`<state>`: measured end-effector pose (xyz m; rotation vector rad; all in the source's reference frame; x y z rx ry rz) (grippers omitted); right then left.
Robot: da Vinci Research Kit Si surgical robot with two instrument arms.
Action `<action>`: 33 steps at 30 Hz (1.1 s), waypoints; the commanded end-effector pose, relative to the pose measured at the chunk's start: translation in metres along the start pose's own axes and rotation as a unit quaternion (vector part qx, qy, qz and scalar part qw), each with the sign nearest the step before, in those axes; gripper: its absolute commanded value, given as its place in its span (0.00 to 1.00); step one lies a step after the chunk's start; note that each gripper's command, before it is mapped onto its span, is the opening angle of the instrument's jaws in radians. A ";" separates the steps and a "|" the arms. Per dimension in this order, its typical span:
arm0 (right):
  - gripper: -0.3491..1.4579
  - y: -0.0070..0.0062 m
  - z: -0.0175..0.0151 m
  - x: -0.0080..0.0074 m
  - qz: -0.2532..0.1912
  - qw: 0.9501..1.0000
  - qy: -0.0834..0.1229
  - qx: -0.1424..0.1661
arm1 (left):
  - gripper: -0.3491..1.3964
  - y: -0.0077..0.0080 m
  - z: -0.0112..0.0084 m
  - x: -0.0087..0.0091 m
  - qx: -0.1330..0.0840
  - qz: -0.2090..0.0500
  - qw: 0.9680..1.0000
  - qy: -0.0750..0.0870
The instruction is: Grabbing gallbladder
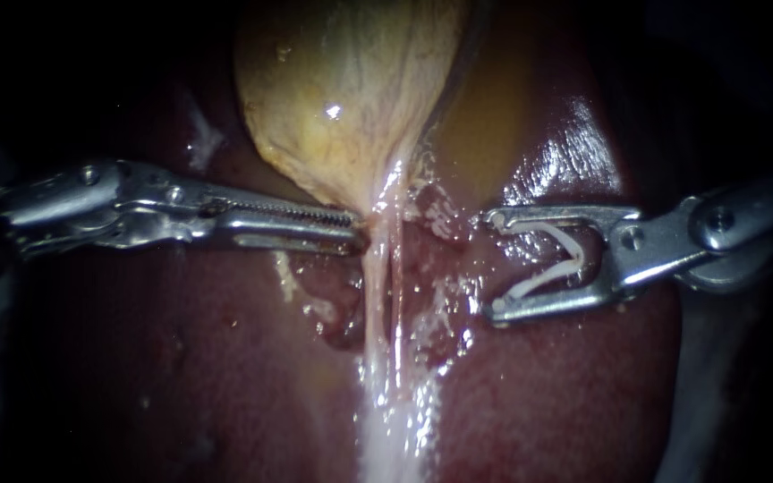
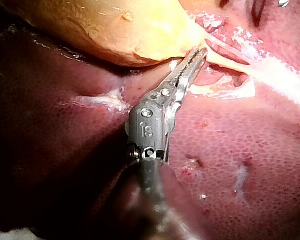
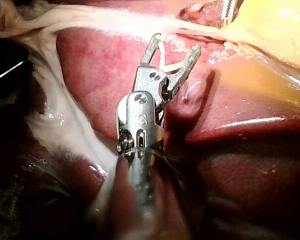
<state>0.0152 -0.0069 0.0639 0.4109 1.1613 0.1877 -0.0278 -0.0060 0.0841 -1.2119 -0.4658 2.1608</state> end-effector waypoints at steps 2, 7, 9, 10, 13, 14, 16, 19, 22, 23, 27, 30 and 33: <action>0.46 0.0000 0.0000 0.0000 0.000 1.000 0.000 0.000 | 0.01 0.0000 0.0000 0.0000 0.000 0.000 1.000 -0.004; 0.46 0.0000 0.0000 0.0000 0.000 1.000 0.000 0.000 | 0.00 -0.0002 -0.0001 -0.0002 0.003 -0.003 1.000 -0.015; 0.46 0.0000 0.0000 0.0000 0.000 1.000 0.000 0.000 | 0.00 -0.0003 -0.0001 -0.0003 0.004 -0.006 1.000 -0.021; 0.46 0.0000 0.0000 0.0000 0.000 1.000 0.000 0.000 | 0.00 -0.0003 -0.0002 -0.0004 0.004 -0.011 1.000 -0.026; 0.46 0.0000 0.0000 0.0000 0.000 1.000 0.000 0.000 | 0.00 -0.0002 -0.0004 -0.0005 0.007 -0.023 0.999 -0.033; 0.46 0.0000 0.0000 0.0000 0.000 1.000 0.000 0.000 | 0.00 -0.0001 -0.0005 -0.0005 0.003 -0.029 0.999 -0.038; 0.46 0.0000 0.0000 0.0000 0.000 1.000 0.000 0.000 | 0.00 0.0000 -0.0007 -0.0005 0.002 -0.029 0.999 -0.043; 0.46 0.0000 0.0000 0.0000 0.000 1.000 0.000 0.000 | 0.00 0.0002 -0.0008 -0.0005 -0.001 -0.029 0.999 -0.046; 0.46 0.0000 0.0000 0.0000 0.000 1.000 0.000 0.000 | 0.00 0.0004 -0.0009 -0.0004 -0.003 -0.028 0.999 -0.047; 0.46 0.0000 0.0000 0.0000 0.000 1.000 0.000 0.000 | 0.00 0.0004 -0.0011 -0.0003 -0.004 -0.028 0.999 -0.047; 0.46 0.0000 -0.0001 0.0000 0.000 1.000 0.000 0.000 | 0.00 0.0007 -0.0020 -0.0001 -0.008 -0.027 0.998 -0.047; 0.46 0.0000 -0.0001 0.0000 0.000 1.000 0.000 0.000 | 0.00 0.0007 -0.0030 0.0002 -0.011 -0.028 0.998 -0.048; 0.46 0.0000 -0.0001 0.0000 0.000 1.000 0.000 0.000 | 0.00 0.0008 -0.0041 0.0007 -0.015 -0.029 0.998 -0.049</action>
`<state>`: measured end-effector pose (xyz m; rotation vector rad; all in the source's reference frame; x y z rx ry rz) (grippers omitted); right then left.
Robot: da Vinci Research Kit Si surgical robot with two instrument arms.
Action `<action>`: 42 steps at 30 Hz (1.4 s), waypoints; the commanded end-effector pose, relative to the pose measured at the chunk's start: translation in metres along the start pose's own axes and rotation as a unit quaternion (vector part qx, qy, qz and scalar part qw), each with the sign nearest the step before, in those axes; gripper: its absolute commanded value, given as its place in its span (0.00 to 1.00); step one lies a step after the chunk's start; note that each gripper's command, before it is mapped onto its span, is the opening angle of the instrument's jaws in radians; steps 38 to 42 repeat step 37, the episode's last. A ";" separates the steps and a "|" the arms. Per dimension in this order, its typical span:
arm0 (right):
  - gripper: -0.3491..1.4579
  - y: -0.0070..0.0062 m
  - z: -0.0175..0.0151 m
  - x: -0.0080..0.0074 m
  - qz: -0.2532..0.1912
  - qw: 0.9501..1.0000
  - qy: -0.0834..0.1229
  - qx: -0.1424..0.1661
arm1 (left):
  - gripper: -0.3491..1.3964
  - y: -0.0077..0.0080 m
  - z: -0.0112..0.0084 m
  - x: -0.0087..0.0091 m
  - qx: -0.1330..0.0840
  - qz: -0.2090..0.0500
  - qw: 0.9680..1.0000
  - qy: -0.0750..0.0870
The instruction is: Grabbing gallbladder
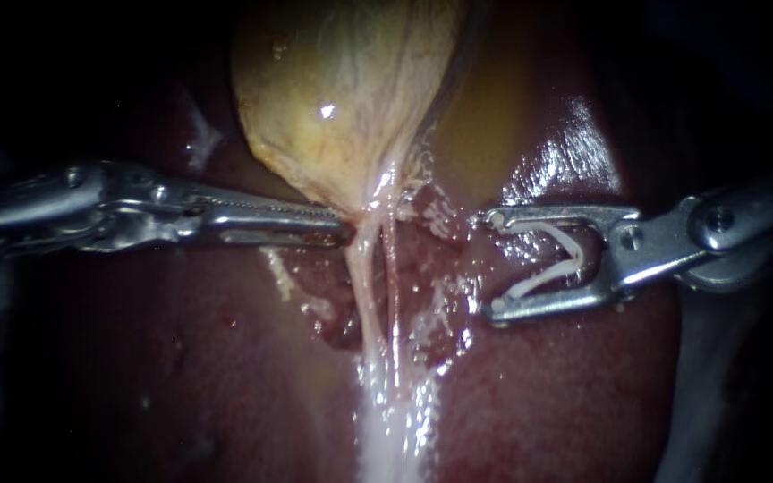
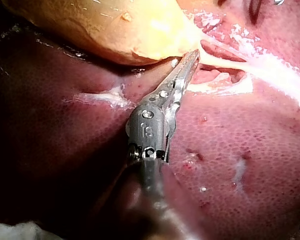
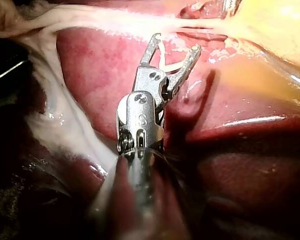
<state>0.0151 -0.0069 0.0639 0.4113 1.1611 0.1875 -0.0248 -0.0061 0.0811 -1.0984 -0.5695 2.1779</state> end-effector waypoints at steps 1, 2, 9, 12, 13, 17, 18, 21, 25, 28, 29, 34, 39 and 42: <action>0.46 0.0000 0.0000 0.0000 0.000 1.000 0.000 0.000 | 0.00 0.0000 -0.0003 0.0002 0.000 -0.001 1.000 0.001; 0.46 0.0000 0.0000 0.0000 0.000 1.000 0.000 0.000 | 0.00 0.0000 -0.0007 0.0004 0.001 -0.001 1.000 0.001; 0.46 0.0000 0.0000 0.0000 0.000 1.000 0.000 0.000 | 0.00 -0.0002 -0.0034 0.0019 0.007 -0.005 1.000 0.009; 0.46 0.0000 0.0000 0.0000 0.000 1.000 0.000 0.000 | 0.00 -0.0001 -0.0042 0.0025 0.007 -0.007 1.000 0.017; 0.46 0.0000 0.0000 0.0000 0.000 1.000 0.000 0.000 | 0.00 0.0000 -0.0044 0.0027 0.006 -0.008 1.000 0.018; 0.46 0.0000 0.0000 0.0000 0.000 1.000 0.000 0.000 | 0.00 0.0003 -0.0050 0.0034 0.007 -0.010 1.000 0.023; 0.46 0.0000 0.0000 0.0000 0.000 1.000 0.000 0.000 | 0.00 0.0004 -0.0050 0.0035 0.007 -0.011 1.000 0.023; 0.46 0.0001 0.0000 0.0000 0.000 1.000 0.000 0.000 | 0.00 0.0006 -0.0051 0.0035 0.007 -0.011 1.000 0.023; 0.46 0.0001 0.0000 0.0000 0.000 1.000 0.000 0.000 | 0.00 0.0006 -0.0051 0.0035 0.007 -0.011 1.000 0.023; 0.46 0.0001 0.0000 0.0000 0.000 1.000 0.000 0.000 | 0.00 0.0006 -0.0051 0.0034 0.007 -0.011 1.000 0.023; 0.46 0.0001 0.0000 0.0000 0.000 1.000 0.000 0.000 | 0.00 0.0006 -0.0051 0.0034 0.007 -0.010 1.000 0.023; 0.46 0.0001 0.0001 0.0000 0.000 1.000 0.000 0.000 | 0.00 0.0006 -0.0050 0.0032 0.008 -0.010 1.000 0.023; 0.46 0.0001 0.0001 0.0000 0.000 1.000 0.000 0.000 | 0.00 0.0006 -0.0051 0.0032 0.007 -0.010 1.000 0.023; 0.46 0.0001 0.0001 0.0000 0.000 1.000 0.000 0.000 | 0.00 0.0006 -0.0051 0.0032 0.007 -0.010 1.000 0.023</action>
